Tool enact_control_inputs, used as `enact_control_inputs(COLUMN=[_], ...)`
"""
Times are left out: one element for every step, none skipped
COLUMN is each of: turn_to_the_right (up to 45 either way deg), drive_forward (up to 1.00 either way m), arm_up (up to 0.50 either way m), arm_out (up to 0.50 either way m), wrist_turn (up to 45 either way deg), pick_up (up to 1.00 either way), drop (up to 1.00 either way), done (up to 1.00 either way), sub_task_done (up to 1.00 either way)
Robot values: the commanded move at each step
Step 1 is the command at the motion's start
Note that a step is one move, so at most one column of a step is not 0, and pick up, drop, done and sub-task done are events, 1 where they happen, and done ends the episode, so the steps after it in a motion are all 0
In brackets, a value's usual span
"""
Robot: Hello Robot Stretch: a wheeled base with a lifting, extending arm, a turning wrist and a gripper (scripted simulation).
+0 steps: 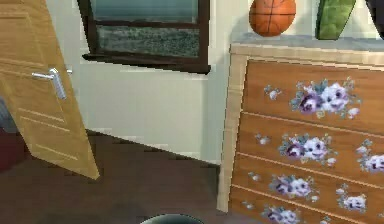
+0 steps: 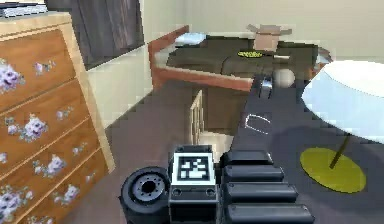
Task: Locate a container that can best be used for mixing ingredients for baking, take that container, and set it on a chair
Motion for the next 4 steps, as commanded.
enact_control_inputs(turn_to_the_right=[-45.0,-21.0,0.0,39.0], drive_forward=[0.0,0.0,0.3,0.0], arm_up=[0.0,0.0,0.0,0.0], arm_out=[0.0,0.0,0.0,0.0], wrist_turn=[0.0,0.0,0.0,0.0], pick_up=[0.0,0.0,0.0,0.0], drop=[0.0,0.0,0.0,0.0], done=[0.0,0.0,0.0,0.0], sub_task_done=[0.0,0.0,0.0,0.0])
